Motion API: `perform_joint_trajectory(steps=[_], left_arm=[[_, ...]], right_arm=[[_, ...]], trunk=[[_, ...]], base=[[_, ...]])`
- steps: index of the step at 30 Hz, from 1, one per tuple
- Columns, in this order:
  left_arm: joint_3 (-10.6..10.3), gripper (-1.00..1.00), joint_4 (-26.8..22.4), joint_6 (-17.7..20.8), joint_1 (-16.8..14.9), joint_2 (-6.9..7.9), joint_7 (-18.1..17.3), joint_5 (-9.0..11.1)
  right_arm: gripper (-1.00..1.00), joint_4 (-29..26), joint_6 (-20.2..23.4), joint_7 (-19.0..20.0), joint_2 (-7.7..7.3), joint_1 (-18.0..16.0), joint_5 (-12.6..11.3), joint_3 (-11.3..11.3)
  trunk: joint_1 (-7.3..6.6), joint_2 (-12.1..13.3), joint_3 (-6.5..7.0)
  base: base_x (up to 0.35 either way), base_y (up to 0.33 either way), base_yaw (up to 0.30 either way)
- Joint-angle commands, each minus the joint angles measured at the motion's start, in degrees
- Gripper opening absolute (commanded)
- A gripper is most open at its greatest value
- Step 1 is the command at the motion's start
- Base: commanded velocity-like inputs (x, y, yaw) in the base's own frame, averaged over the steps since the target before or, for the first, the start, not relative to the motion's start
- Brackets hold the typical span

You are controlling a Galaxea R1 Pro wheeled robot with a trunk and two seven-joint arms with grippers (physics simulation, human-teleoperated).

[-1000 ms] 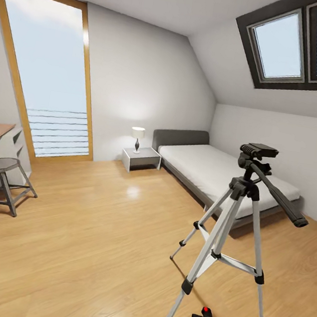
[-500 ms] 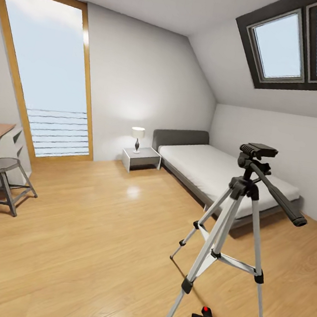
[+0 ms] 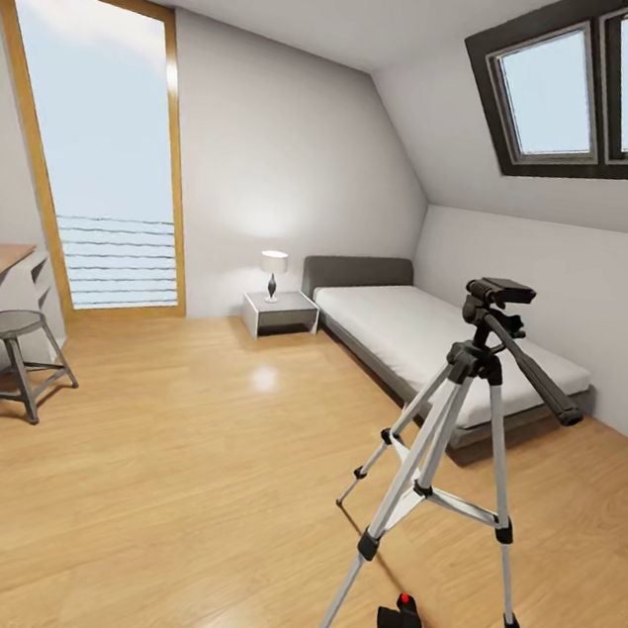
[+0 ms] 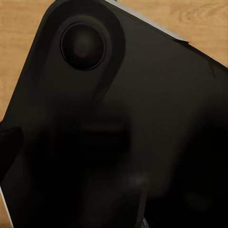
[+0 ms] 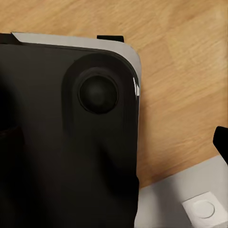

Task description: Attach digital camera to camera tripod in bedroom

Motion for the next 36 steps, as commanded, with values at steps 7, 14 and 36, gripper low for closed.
perform_joint_trajectory(steps=[7,14,36], left_arm=[[-0.03,1.00,-0.11,-0.03,0.03,-0.01,0.01,0.27],[-0.03,1.00,-0.11,-0.03,0.03,-0.01,0.01,0.27],[-0.03,1.00,-0.11,-0.06,0.03,-0.01,0.01,0.27]], right_arm=[[1.00,0.07,-0.21,-0.11,0.06,-0.01,0.01,0.01],[1.00,0.08,-0.21,-0.09,0.08,0.00,0.01,0.00],[1.00,0.09,-0.22,-0.05,0.08,0.02,0.01,0.04]], trunk=[[0.00,-0.02,-0.04],[0.00,-0.02,-0.04],[0.00,-0.02,-0.04]], base=[[-0.008,0.000,-0.182],[-0.002,0.000,-0.267],[0.000,0.000,-0.142]])
